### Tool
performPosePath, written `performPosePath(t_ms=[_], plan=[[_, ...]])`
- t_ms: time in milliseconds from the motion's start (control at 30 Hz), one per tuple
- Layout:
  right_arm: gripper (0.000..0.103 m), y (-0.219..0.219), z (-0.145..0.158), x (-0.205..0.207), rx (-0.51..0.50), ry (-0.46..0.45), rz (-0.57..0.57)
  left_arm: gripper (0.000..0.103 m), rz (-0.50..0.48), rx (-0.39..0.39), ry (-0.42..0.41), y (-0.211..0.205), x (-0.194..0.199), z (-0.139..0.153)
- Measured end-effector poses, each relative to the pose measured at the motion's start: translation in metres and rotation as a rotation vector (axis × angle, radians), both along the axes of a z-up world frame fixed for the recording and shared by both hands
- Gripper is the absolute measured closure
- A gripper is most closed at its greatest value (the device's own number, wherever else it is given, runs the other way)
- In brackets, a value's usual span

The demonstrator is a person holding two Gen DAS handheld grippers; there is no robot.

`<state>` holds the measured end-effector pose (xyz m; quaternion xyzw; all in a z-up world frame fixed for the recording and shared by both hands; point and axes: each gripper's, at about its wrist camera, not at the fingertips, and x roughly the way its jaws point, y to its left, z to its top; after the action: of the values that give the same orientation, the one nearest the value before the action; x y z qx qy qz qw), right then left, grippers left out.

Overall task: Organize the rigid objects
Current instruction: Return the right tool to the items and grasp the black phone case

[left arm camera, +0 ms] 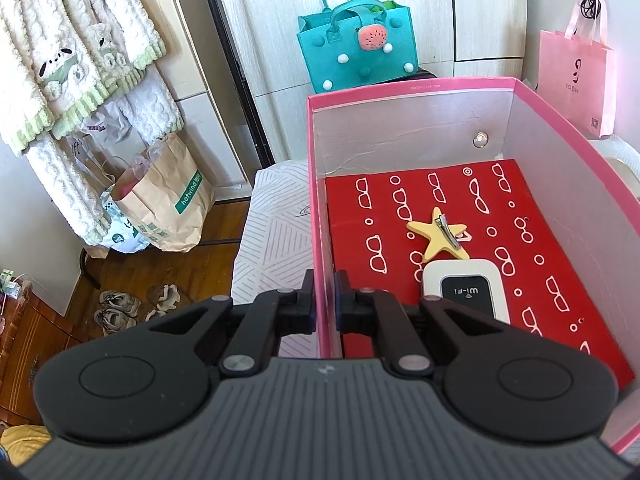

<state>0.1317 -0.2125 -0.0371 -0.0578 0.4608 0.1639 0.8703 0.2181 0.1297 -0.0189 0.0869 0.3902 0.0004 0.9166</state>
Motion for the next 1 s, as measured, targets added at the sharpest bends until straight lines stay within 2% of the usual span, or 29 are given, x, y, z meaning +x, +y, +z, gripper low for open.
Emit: performPosePath(t_ms=[133,333,500,633,1000], plan=[[0.026,0.003,-0.005,0.005,0.011,-0.004,-0.009,0.096,-0.003,0.001,0.0,0.0,0.0,0.0],[0.022,0.012,-0.012,0.008,-0.032,-0.045,-0.021,0.096,-0.005,-0.004,-0.003,0.0,-0.001,0.0],[0.022,0.014,-0.015,0.013,-0.036,-0.086,-0.042,0.096,-0.012,-0.011,-0.004,0.002,-0.002,0.001],[0.028,0.018,-0.016,0.012,-0.083,-0.106,-0.024,0.096,-0.013,-0.022,-0.004,0.002,-0.001,0.001],[0.03,0.013,-0.008,-0.004,-0.054,-0.026,0.004,0.096,-0.018,-0.028,-0.005,0.002,0.0,0.002]])
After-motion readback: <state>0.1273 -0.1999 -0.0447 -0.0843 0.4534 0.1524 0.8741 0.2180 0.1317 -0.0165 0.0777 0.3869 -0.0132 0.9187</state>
